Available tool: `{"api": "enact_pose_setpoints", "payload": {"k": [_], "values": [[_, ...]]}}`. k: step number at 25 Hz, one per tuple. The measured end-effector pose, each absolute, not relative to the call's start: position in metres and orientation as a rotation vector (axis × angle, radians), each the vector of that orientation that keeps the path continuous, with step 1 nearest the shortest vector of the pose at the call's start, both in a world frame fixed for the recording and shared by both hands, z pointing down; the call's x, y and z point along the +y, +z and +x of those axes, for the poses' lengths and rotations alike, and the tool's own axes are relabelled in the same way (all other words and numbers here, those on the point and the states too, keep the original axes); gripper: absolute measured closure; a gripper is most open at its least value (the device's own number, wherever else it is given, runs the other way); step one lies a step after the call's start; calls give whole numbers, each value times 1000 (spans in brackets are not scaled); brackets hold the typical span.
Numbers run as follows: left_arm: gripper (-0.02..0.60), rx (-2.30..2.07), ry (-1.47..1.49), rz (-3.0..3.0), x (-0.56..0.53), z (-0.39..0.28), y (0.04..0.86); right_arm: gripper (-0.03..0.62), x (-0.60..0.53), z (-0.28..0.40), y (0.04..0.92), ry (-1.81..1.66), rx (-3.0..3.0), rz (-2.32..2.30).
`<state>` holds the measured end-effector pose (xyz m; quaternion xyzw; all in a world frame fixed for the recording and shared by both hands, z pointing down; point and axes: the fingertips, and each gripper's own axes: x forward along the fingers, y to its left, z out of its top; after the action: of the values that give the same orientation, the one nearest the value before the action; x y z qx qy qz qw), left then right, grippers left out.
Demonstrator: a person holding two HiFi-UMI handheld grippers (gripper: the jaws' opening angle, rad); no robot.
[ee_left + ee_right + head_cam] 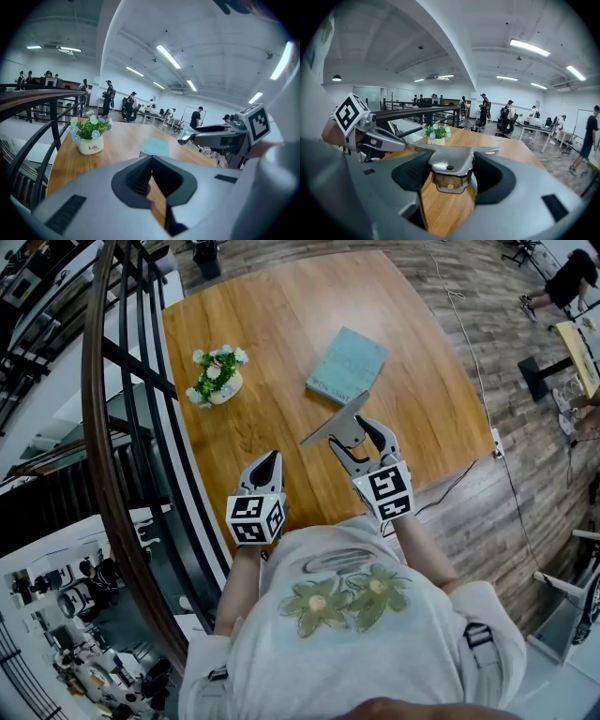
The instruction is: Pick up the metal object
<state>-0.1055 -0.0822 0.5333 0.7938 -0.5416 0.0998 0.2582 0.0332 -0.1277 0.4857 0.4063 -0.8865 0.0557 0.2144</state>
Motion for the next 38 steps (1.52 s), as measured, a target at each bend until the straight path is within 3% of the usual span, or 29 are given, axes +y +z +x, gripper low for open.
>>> {"api": "enact_pose_setpoints", "payload": {"k": [38], "values": [[568,-1482,272,2146,-80,-108,534,309,-132,33,472,189,-2523,1188]]}}
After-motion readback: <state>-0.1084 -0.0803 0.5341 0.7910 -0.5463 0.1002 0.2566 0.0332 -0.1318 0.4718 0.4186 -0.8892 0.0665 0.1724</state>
